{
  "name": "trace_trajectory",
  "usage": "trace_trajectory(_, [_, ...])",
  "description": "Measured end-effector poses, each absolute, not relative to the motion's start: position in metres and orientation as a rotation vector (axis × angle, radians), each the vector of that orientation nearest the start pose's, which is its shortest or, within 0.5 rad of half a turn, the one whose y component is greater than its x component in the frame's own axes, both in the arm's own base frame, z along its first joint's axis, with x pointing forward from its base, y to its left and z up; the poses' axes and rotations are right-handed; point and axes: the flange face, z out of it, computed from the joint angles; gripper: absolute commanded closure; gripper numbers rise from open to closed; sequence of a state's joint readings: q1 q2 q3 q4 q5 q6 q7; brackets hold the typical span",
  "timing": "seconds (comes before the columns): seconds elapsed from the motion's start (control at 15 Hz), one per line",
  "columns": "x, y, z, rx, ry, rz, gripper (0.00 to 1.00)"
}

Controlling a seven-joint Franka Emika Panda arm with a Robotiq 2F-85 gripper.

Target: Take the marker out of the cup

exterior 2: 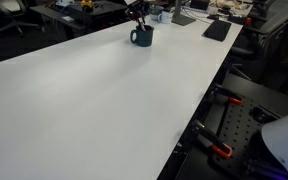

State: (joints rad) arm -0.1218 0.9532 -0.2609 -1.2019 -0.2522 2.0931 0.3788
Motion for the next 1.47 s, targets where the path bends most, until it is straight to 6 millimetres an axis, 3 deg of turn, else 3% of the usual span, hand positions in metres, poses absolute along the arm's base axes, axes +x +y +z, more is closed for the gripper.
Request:
trace_trajectory(0.27, [0.7165, -0.2418, 0.2117, -3.448, 0.926, 0.07, 0.77])
trace_trajectory(0.33, [0.7165, -0.2418, 0.2114, -3.448, 0.926, 0.071, 0.87])
trace_trajectory(0.73, [0.7154, -0.2421, 0.2119, -3.448, 0.933, 0.097, 1.0])
trace_trajectory(1.0, [0.7109, -0.2456, 0.2072, -3.445, 0.949, 0.153, 1.0])
trace_trajectory(1.13, [0.709, -0.248, 0.2041, -3.444, 0.956, 0.17, 0.73])
trace_trajectory(1.47, [0.7093, -0.2509, 0.2055, -3.442, 0.962, 0.163, 0.36])
